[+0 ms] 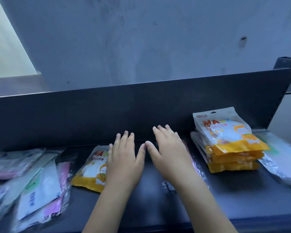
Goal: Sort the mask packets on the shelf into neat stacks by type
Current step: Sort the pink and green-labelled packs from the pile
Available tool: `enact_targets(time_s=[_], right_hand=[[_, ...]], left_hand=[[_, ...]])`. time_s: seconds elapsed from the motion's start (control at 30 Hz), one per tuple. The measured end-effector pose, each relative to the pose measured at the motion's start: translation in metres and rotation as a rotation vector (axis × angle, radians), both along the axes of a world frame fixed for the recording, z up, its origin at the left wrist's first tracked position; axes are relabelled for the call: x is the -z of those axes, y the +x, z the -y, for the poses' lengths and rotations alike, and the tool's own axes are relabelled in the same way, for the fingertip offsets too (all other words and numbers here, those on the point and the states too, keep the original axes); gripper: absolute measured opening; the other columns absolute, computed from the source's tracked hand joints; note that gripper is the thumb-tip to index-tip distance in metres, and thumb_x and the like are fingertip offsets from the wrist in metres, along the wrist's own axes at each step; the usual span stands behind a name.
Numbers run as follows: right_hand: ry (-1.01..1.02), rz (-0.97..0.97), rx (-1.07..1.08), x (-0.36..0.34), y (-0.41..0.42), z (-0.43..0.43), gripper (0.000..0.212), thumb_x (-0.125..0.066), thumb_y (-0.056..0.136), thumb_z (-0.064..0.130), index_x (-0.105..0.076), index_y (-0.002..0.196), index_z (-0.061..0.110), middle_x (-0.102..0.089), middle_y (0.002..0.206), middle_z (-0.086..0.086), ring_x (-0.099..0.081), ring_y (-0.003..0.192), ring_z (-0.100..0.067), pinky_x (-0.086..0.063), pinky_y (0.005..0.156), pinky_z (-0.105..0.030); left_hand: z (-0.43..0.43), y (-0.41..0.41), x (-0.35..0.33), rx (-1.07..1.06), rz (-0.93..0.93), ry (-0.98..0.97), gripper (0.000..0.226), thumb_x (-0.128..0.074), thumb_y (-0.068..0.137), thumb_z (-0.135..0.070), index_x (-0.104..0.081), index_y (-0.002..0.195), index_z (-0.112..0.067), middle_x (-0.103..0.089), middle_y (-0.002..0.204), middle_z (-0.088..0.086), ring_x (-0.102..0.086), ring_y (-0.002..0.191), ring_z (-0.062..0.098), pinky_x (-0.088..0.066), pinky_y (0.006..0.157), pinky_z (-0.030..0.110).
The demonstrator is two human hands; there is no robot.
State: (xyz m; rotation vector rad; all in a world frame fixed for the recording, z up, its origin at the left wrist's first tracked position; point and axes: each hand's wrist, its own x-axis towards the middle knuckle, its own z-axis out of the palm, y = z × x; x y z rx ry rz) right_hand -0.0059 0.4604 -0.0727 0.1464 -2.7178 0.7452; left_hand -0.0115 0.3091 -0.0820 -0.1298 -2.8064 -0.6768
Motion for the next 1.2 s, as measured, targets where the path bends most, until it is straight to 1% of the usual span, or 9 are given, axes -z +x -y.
enact_targets(time_s=[0.1, 0.2, 0.43, 0.6, 0.8, 0.87, 1.0, 1.1, 1.2], right_hand=[[-0.033, 0.018, 0.004, -0.004, -0.012, 0.048, 0.062, -0.039, 0.107, 0.049, -0.034, 0.16, 0.017, -0.031, 0.168, 0.001, -0.011, 0.16, -0.017, -0.008, 0.129, -0.038], [-0.086, 0.056, 0.0, -0.006, -0.017, 0.101, 0.06, -0.039, 0.107, 0.049, -0.038, 0.158, 0.017, -0.036, 0.165, 0.002, -0.015, 0.159, -0.018, -0.013, 0.129, -0.039], [-0.11, 0.166, -0.073, 0.0, -0.01, 0.21, 0.06, -0.039, 0.106, 0.05, -0.037, 0.158, 0.02, -0.036, 0.165, 0.006, -0.015, 0.158, -0.014, -0.018, 0.128, -0.036], [-0.102, 0.195, -0.105, 0.003, -0.007, 0.268, 0.06, -0.044, 0.106, 0.047, -0.038, 0.156, 0.016, -0.039, 0.163, 0.001, -0.02, 0.157, -0.018, -0.02, 0.126, -0.035], [-0.084, 0.23, -0.15, 0.006, -0.007, 0.325, 0.064, -0.044, 0.104, 0.05, -0.034, 0.159, 0.018, -0.036, 0.165, 0.003, -0.018, 0.158, -0.018, -0.02, 0.127, -0.037], [-0.069, 0.246, -0.174, 0.009, -0.004, 0.341, 0.063, -0.045, 0.105, 0.049, -0.035, 0.158, 0.018, -0.036, 0.164, 0.002, -0.017, 0.158, -0.018, -0.02, 0.126, -0.037], [-0.04, 0.288, -0.193, 0.012, -0.004, 0.366, 0.055, -0.048, 0.104, 0.047, -0.045, 0.148, 0.015, -0.044, 0.157, -0.001, -0.023, 0.155, -0.021, -0.025, 0.123, -0.037], [-0.024, 0.31, -0.158, 0.013, -0.009, 0.379, 0.046, -0.05, 0.101, 0.046, -0.053, 0.135, 0.014, -0.053, 0.142, -0.002, -0.037, 0.143, -0.023, -0.035, 0.114, -0.039], [-0.012, 0.334, -0.142, 0.014, -0.014, 0.391, 0.044, -0.051, 0.1, 0.042, -0.053, 0.133, 0.013, -0.055, 0.138, -0.004, -0.043, 0.133, -0.025, -0.04, 0.107, -0.041]], left_hand=[[0.047, -0.01, -0.006, -0.014, 0.001, -0.015, 0.07, -0.025, 0.103, -0.06, -0.025, 0.162, -0.024, -0.013, 0.173, -0.009, 0.004, 0.159, 0.01, 0.001, 0.129, 0.039], [0.096, -0.014, -0.014, -0.036, -0.001, -0.042, 0.069, -0.026, 0.103, -0.058, -0.029, 0.161, -0.022, -0.017, 0.172, -0.006, 0.0, 0.16, 0.014, -0.002, 0.128, 0.041], [0.205, -0.018, -0.008, -0.049, 0.067, 0.122, 0.063, -0.035, 0.105, -0.053, -0.035, 0.159, -0.022, -0.025, 0.171, -0.004, -0.007, 0.16, 0.015, -0.007, 0.129, 0.044], [0.271, -0.018, 0.001, -0.084, 0.087, 0.121, 0.062, -0.036, 0.105, -0.054, -0.036, 0.159, -0.022, -0.026, 0.17, -0.003, -0.01, 0.159, 0.016, -0.012, 0.129, 0.045], [0.343, -0.017, 0.008, -0.151, 0.058, 0.073, 0.064, -0.036, 0.102, -0.056, -0.045, 0.153, -0.018, -0.04, 0.163, 0.002, -0.027, 0.154, 0.023, -0.024, 0.125, 0.047], [0.363, -0.016, 0.012, -0.18, 0.06, 0.07, 0.06, -0.04, 0.102, -0.052, -0.047, 0.151, -0.018, -0.044, 0.16, 0.002, -0.032, 0.151, 0.025, -0.026, 0.123, 0.048], [0.392, -0.018, 0.018, -0.243, 0.053, 0.052, 0.053, -0.048, 0.1, -0.047, -0.055, 0.141, -0.015, -0.054, 0.148, 0.006, -0.042, 0.141, 0.029, -0.034, 0.116, 0.051], [0.406, -0.02, 0.023, -0.268, 0.082, 0.042, 0.053, -0.051, 0.097, -0.046, -0.054, 0.141, -0.016, -0.051, 0.151, 0.007, -0.04, 0.142, 0.03, -0.034, 0.116, 0.052], [0.415, -0.021, 0.03, -0.276, 0.128, 0.011, 0.065, -0.052, 0.095, -0.054, -0.045, 0.15, -0.019, -0.038, 0.163, 0.007, -0.026, 0.153, 0.029, -0.024, 0.123, 0.05]])
